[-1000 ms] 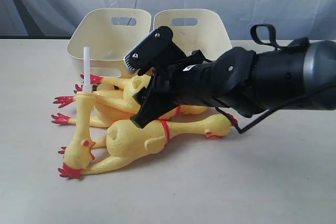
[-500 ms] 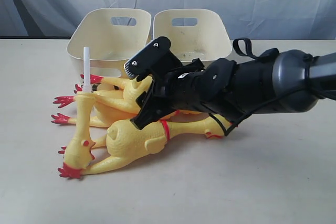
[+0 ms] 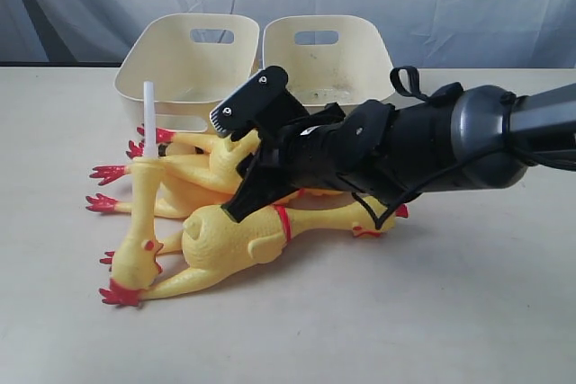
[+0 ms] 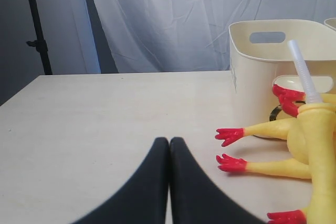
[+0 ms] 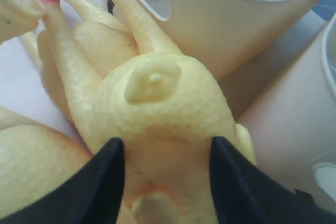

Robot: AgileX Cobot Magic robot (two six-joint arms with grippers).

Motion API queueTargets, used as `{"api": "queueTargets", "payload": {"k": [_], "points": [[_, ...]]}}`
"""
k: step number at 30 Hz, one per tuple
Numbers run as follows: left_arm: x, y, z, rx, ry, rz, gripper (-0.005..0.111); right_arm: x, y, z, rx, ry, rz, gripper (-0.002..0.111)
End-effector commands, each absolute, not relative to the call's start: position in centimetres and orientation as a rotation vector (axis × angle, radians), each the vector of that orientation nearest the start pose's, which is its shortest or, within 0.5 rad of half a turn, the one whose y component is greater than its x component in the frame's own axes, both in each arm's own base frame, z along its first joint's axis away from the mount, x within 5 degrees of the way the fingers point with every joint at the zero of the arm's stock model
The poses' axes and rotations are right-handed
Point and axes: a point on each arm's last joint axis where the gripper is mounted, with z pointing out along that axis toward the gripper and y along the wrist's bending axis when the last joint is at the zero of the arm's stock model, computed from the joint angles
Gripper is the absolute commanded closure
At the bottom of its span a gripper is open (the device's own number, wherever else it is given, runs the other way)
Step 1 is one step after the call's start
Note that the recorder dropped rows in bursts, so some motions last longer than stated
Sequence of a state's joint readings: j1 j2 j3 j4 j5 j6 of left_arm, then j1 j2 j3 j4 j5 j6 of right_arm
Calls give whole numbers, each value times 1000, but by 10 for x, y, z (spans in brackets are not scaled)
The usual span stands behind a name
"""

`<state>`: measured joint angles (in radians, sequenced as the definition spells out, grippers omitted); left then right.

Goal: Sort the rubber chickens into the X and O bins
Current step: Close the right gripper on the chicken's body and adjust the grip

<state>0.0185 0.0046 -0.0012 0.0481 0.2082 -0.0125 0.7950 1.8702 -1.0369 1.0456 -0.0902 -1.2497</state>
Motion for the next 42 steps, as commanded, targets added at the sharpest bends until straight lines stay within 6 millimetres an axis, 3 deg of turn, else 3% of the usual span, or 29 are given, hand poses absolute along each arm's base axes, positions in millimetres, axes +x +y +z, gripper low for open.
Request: {"api": "queueTargets", "payload": {"k": [1, 7, 19, 33, 40, 42], "points": [[56, 2, 195, 3, 1685, 44, 107, 272, 275, 159, -1109, 2056, 266, 83], [56, 2, 195, 3, 1685, 44, 107, 272, 275, 159, -1108, 2056, 264, 109], [56, 2, 195, 3, 1685, 44, 107, 268, 277, 164, -1099, 2080, 329, 109], [56, 2, 195, 3, 1685, 44, 107, 253, 271, 225, -1075, 1960, 455, 109], [56, 2, 195, 3, 1685, 44, 107, 256, 269, 227, -1051, 1944, 419, 109], [56, 2, 195, 3, 1685, 44, 107, 256, 270, 227, -1052, 1944, 415, 104]]}}
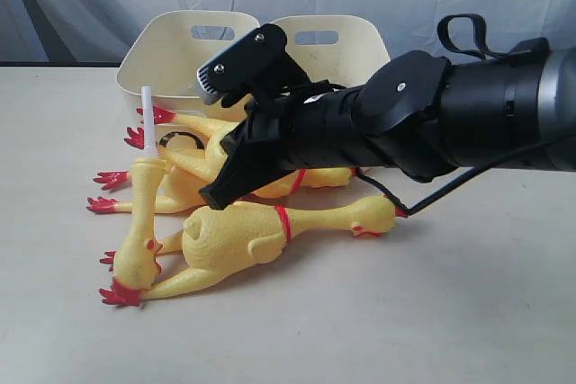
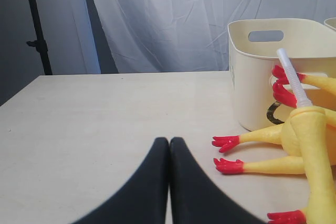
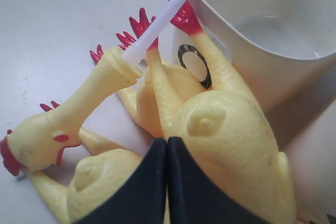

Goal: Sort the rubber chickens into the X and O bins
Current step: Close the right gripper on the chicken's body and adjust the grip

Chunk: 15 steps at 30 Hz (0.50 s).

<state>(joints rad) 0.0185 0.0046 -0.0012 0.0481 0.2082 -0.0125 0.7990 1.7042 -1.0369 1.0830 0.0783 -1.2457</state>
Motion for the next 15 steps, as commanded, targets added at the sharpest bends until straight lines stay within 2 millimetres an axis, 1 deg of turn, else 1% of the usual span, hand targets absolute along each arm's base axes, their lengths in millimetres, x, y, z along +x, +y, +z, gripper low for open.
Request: {"api": "queueTargets", "payload": {"k": [1, 2, 3, 4, 6, 15], "points": [[56, 2, 195, 3, 1685, 44, 107, 256, 269, 227, -1054, 1943, 414, 98], [56, 2, 195, 3, 1685, 44, 107, 256, 270, 226, -1056, 1944, 417, 85], [56, 2, 195, 3, 1685, 44, 107, 255, 270, 226, -1060, 1945, 421, 80], [56, 2, 195, 3, 1685, 44, 107, 255, 270, 226, -1062, 1950, 432, 69], [56, 2, 195, 3, 1685, 44, 107, 255, 270, 226, -1062, 1950, 432, 61], [56, 2, 195, 3, 1685, 44, 107, 252, 271, 225, -1029, 1994, 490, 60]]}}
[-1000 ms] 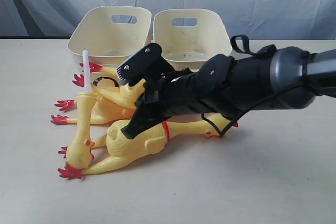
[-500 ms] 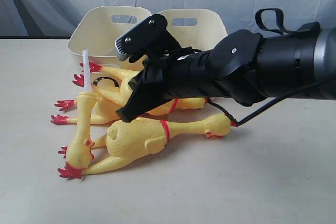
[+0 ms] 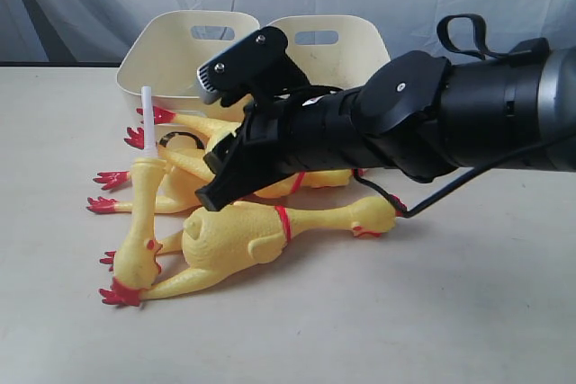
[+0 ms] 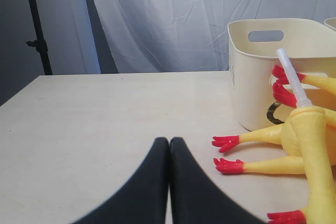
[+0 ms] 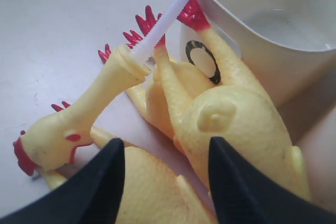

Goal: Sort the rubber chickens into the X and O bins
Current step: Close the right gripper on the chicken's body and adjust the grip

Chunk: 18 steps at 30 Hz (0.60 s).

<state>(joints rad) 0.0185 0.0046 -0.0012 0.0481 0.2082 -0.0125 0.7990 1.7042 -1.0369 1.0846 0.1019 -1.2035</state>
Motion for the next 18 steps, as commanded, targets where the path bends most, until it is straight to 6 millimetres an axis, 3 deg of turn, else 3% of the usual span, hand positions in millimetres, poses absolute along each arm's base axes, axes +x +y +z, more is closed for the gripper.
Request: {"api": "queueTargets", "payload": {"k": [1, 14, 18], "points": [[56, 2, 195, 3, 1685, 44, 107, 251, 272, 225, -1036, 1997, 498, 60], [56, 2, 194, 2, 1691, 44, 107, 249, 271, 224, -1157, 1945, 448, 60], [56, 2, 194, 2, 1692, 44, 107, 250, 270, 223, -1214, 1911, 406, 50]]}}
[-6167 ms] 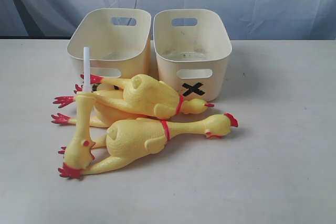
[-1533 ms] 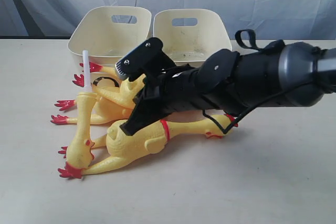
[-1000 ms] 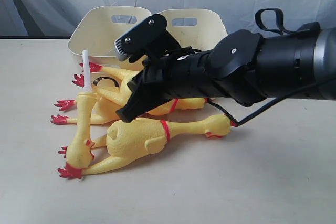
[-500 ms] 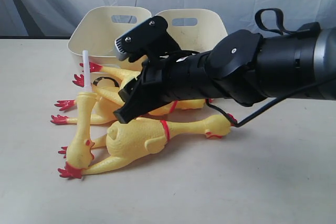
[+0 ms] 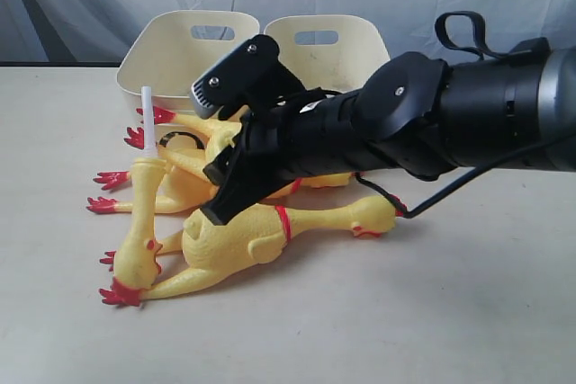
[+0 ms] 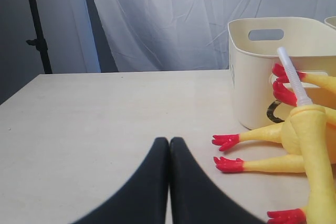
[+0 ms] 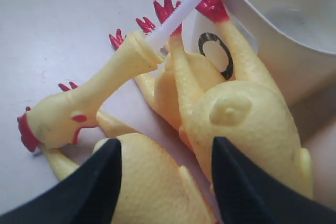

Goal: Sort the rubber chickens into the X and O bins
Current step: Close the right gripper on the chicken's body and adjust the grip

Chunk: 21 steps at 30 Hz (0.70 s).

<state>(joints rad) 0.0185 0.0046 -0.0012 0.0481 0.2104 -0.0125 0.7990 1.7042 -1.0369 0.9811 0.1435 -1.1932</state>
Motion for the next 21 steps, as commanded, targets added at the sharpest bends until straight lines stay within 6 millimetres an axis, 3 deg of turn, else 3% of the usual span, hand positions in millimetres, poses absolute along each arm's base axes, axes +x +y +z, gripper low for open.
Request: {"api": "queueTargets", "payload": {"k": [1, 21], "points": [[56, 2, 194, 2, 1692, 44, 107, 251, 270, 223, -1229, 1896, 385, 47], [56, 2, 194, 2, 1692, 44, 107, 284, 235, 217, -1255, 1891, 211, 45]]}}
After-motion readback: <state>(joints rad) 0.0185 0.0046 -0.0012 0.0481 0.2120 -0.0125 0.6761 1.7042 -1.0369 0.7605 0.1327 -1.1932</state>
